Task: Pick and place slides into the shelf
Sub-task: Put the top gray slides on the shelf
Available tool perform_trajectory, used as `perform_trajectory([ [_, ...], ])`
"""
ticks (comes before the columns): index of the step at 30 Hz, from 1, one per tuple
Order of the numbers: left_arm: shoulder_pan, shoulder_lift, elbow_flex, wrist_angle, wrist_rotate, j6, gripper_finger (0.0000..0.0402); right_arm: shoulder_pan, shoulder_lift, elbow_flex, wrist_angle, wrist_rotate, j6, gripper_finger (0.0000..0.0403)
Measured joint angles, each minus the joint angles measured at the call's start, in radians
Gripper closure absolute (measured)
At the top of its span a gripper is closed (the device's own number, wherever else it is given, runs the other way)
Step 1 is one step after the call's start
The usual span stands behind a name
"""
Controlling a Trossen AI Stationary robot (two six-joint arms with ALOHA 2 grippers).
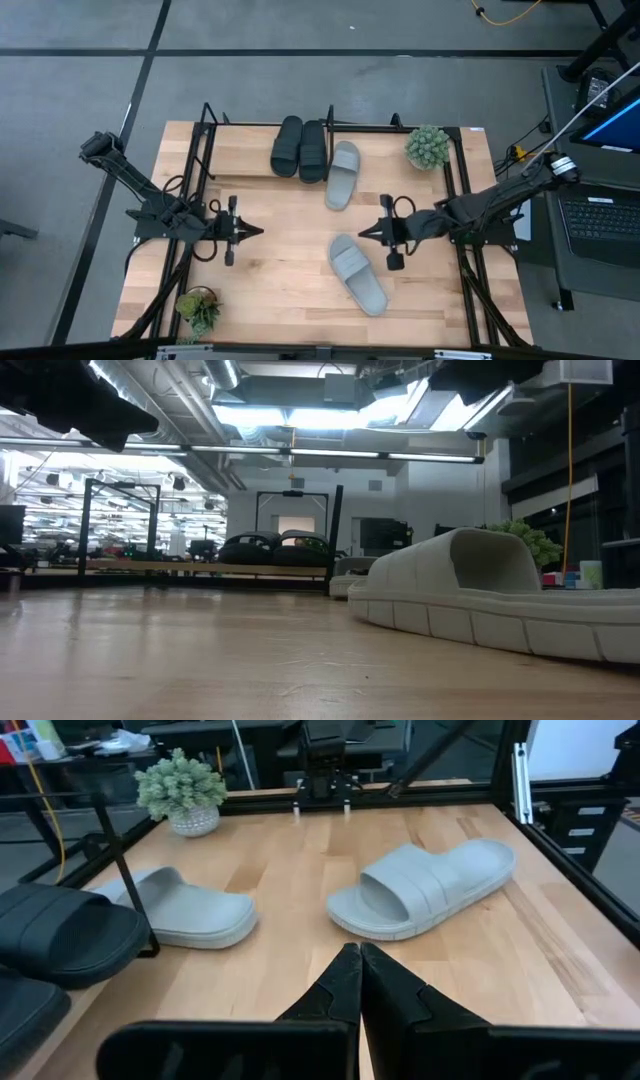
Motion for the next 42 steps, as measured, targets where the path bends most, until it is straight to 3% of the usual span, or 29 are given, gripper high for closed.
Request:
perform_trajectory([
  [6, 0.000, 0.000, 0.000, 0.000, 0.018, -0.006, 0.0402, -0.032, 0.099, 0.061, -0.021, 0.008, 0.000, 0.0386],
  [10, 0.000, 0.000, 0.000, -0.004, 0.053, -0.001, 0.0401, -0.069, 0.172, 0.088, -0.023, 0.103, -0.023, 0.0364],
  [24, 0.011, 0.000, 0.000, -0.003, 0.034, 0.052, 0.0401, -0.141, 0.314, 0.180, -0.063, 0.109, 0.014, 0.0230],
  [33, 0.065, 0.000, 0.000, -0.008, 0.035, 0.078, 0.0401, -0.188, 0.316, 0.179, -0.160, 0.108, 0.105, 0.0211],
  [37, 0.089, 0.000, 0.000, -0.011, 0.060, 0.079, 0.0377, -0.199, 0.316, 0.179, -0.166, 0.059, 0.108, 0.0210],
  [42, 0.109, 0.000, 0.000, -0.010, 0.062, 0.125, 0.0316, -0.203, 0.316, 0.179, -0.161, 0.026, 0.112, 0.0210],
])
